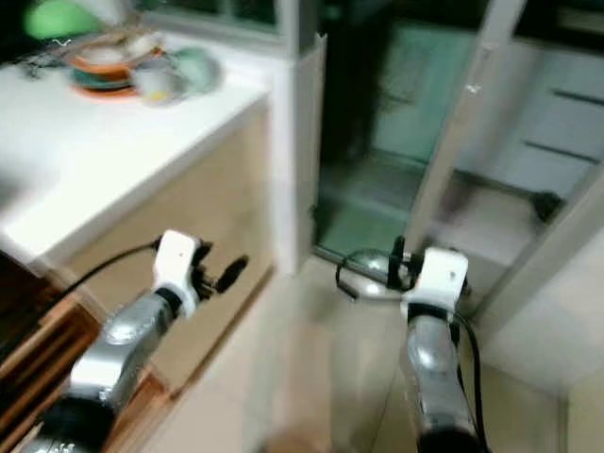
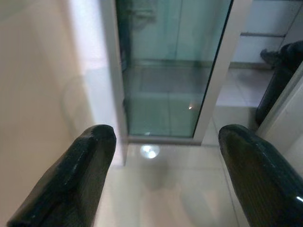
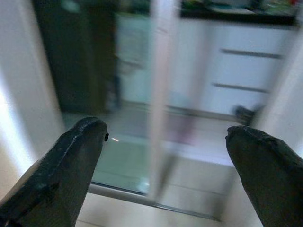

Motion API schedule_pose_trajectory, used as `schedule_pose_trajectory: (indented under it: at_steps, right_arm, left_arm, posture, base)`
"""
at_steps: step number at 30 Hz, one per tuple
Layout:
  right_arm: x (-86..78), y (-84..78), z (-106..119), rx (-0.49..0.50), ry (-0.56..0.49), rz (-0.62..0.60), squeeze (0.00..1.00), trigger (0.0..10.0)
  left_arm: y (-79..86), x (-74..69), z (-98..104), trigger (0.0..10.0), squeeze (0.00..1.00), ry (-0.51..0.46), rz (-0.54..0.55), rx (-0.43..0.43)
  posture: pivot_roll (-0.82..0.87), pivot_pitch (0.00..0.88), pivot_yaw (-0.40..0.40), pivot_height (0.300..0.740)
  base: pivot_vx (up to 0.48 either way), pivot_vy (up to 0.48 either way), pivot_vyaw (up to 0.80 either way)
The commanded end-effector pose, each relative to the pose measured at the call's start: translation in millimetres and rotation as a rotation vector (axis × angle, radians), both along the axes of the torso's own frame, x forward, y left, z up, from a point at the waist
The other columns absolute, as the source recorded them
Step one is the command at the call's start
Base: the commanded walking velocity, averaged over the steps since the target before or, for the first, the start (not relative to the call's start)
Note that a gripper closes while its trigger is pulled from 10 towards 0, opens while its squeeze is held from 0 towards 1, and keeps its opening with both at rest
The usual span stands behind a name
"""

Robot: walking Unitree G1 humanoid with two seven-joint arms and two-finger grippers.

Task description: Restocking fridge

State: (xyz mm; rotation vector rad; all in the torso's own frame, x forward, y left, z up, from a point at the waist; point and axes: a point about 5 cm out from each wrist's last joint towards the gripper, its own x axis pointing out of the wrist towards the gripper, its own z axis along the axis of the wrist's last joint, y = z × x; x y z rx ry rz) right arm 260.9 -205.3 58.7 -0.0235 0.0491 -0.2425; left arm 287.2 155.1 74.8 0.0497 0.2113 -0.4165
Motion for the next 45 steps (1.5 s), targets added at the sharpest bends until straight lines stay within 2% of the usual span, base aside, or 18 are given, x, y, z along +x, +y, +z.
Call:
schedule_pose_trajectory:
  at_steps: [1,4,5,7,8,10,14,17,21,25,30,35,39,45]
  right_arm:
    - [2.9,5.6,1,-0.006,0.012,0.060,0.18,10.0]
    - [2.7,7.5,1,-0.028,0.021,0.073,0.14,10.0]
    - [3.5,9.8,-1,-0.034,0.048,0.104,0.12,10.0]
    - [3.8,11.6,-4,-0.044,0.078,0.141,0.10,10.0]
    - [3.8,11.6,-4,-0.044,0.078,0.141,0.10,10.0]
    - [3.4,10.1,-5,-0.046,0.098,0.155,0.08,10.0]
    - [3.7,8.5,-5,-0.004,0.092,0.145,0.09,10.0]
    - [2.2,7.3,-6,0.020,0.087,0.130,0.09,10.0]
    - [-0.3,8.3,-9,-0.014,0.103,0.133,0.10,10.0]
    - [-0.5,8.2,-9,-0.022,0.100,0.126,0.12,10.0]
    - [-4.7,2.4,-11,-0.022,0.111,0.109,0.13,10.0]
    - [-5.0,2.0,-11,0.000,0.107,0.112,0.11,10.0]
    - [-3.9,3.8,-10,-0.011,0.101,0.119,0.06,10.0]
    - [-2.8,3.8,-11,-0.019,0.107,0.111,0.06,10.0]
  left_arm:
    - [-4.4,-0.4,14,10.0,0.00,-0.046,-0.023,-0.022]
    - [0.7,-6.7,14,10.0,0.00,-0.052,0.003,-0.045]
    - [7.9,-17.4,13,10.0,0.00,-0.072,0.061,-0.089]
    - [15.0,-28.8,9,10.0,0.00,-0.069,0.133,-0.120]
    - [15.0,-28.8,9,10.0,0.00,-0.069,0.133,-0.120]
    - [17.2,-37.7,2,10.0,0.00,-0.049,0.199,-0.116]
    - [6.9,-34.3,9,10.0,0.00,-0.062,0.143,-0.074]
    - [8.1,-30.2,11,10.0,0.00,-0.060,0.131,-0.041]
    - [12.7,-26.8,14,10.0,0.00,-0.061,0.105,-0.014]
    - [12.5,-22.7,11,10.0,0.00,-0.039,0.110,-0.027]
    - [10.0,-26.1,4,10.0,0.00,-0.006,0.135,-0.059]
    - [7.7,-29.1,7,10.0,0.00,-0.030,0.159,-0.048]
    - [10.1,-31.4,5,10.0,0.00,-0.015,0.182,-0.027]
    - [14.0,-26.6,6,10.0,0.00,-0.029,0.181,-0.002]
  posture:
    - [-0.11,0.000,-0.008,0.740]
    - [-0.10,0.000,-0.011,0.740]
    - [-0.10,0.000,-0.014,0.740]
    - [-0.10,0.000,-0.019,0.740]
    - [-0.10,0.000,-0.019,0.740]
    - [-0.10,0.000,-0.033,0.740]
    - [-0.09,0.000,-0.047,0.740]
    - [-0.09,0.000,-0.039,0.740]
    - [-0.09,0.000,-0.026,0.740]
    - [-0.11,0.000,-0.021,0.740]
    - [-0.12,0.000,-0.020,0.740]
    - [-0.12,0.000,-0.019,0.740]
    - [-0.12,0.000,-0.021,0.740]
    - [-0.11,0.000,-0.024,0.740]
  base:
    - [0.480,0.000,-0.74]
    - [0.425,0.000,0.00]
    - [0.394,0.000,0.00]
    - [0.338,0.000,0.00]
    - [0.281,0.000,0.00]
    - [0.000,0.000,0.00]
    - [0.000,0.000,0.00]
    - [0.000,0.000,0.00]
    - [0.000,0.000,0.00]
    - [0.000,0.000,-0.80]
    - [0.000,0.000,-0.80]
    - [0.000,0.000,-0.73]
    - [0.000,0.000,0.00]
    - [0.000,0.000,0.00]
